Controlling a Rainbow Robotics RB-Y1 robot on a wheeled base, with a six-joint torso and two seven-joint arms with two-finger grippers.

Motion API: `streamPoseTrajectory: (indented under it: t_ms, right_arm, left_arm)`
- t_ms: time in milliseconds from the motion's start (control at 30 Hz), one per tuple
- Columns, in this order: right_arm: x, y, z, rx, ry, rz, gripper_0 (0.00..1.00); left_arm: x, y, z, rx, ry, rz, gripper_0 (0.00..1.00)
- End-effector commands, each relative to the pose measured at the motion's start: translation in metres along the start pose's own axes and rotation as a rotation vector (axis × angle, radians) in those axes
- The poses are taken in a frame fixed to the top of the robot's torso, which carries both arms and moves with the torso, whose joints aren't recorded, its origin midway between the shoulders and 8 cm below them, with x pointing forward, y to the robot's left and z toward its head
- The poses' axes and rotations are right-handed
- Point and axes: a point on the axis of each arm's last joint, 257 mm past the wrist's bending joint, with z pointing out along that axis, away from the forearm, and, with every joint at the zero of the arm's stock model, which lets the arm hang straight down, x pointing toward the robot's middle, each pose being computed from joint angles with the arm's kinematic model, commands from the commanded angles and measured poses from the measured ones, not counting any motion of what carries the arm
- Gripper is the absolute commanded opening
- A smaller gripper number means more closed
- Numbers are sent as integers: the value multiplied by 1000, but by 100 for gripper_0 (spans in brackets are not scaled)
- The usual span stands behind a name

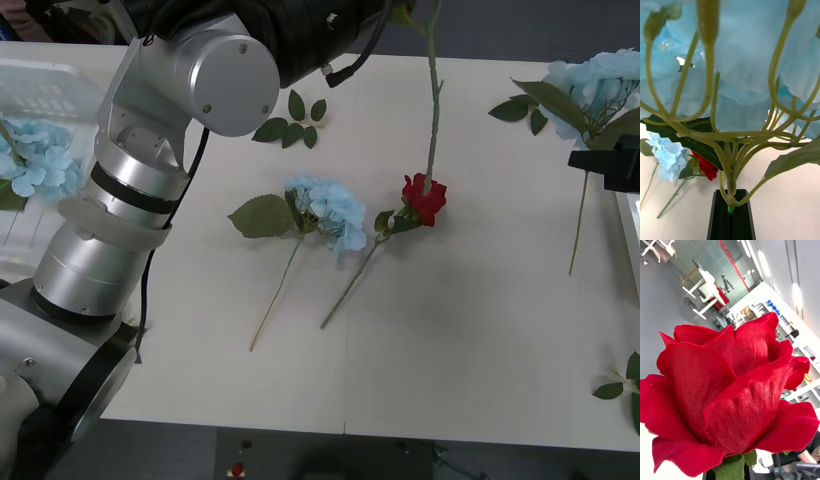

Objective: Put the red flowers into the right box and the blue flowers into the left box

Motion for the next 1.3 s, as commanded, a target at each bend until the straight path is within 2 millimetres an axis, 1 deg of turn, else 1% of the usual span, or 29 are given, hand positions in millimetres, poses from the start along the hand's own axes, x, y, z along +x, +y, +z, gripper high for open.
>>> streamPoseTrajectory:
  t_ms: [33,200,300,333,400,433,467,500,633,733,833,900,933,967,1067,1100,1200,1233,1267,1300]
  right_arm:
    - [-11,-6,-3,37,5,-62,7]
    - [11,-19,3,67,59,-69,51]
    - [22,-26,7,80,74,-67,66]
    - [23,-29,8,89,77,-72,69]
    - [26,-35,8,109,84,-87,71]
    - [29,-44,7,136,95,-104,72]
    - [30,-46,7,144,100,-112,73]
    - [33,-53,5,164,111,-126,74]
    - [44,-71,0,215,150,-171,74]
    - [50,-82,-5,232,169,-168,76]
    - [57,-97,-14,240,176,-170,78]
    - [62,-103,-22,213,162,-122,79]
    - [66,-102,-27,178,153,-81,80]
    - [67,-96,-30,132,139,-54,81]
    - [63,-81,-39,42,118,-53,81]
    - [56,-69,-44,-6,101,-63,81]
    - [39,-46,-53,-98,47,-87,81]
    - [30,-36,-57,-135,18,-103,81]
    - [25,-33,-59,-149,1,-109,81]
    - [15,-24,-63,-181,-38,-125,81]
  left_arm:
    - [-13,-38,2,74,-39,64,0]
    - [-12,-38,2,75,-39,66,0]
    - [-12,-38,2,75,-39,66,0]
    - [-12,-38,2,75,-39,66,0]
    - [-12,-38,2,75,-39,66,0]
    - [-12,-38,2,75,-39,66,0]
    - [-12,-38,2,75,-39,66,0]
    - [-12,-38,2,75,-39,66,0]
    - [-12,-38,2,75,-39,66,0]
    - [-12,-38,2,75,-39,66,0]
    - [-12,-38,2,75,-39,66,0]
    - [-12,-38,2,75,-39,66,0]
    - [-12,-38,2,75,-39,66,0]
    - [-12,-38,2,75,-39,66,0]
    - [-12,-38,2,75,-39,66,0]
    - [-12,-38,2,75,-39,66,0]
    - [-12,-38,2,75,-39,66,0]
    - [-12,-38,2,75,-39,66,0]
    - [-12,-38,2,75,-39,66,0]
    - [-12,-38,2,75,-39,66,0]
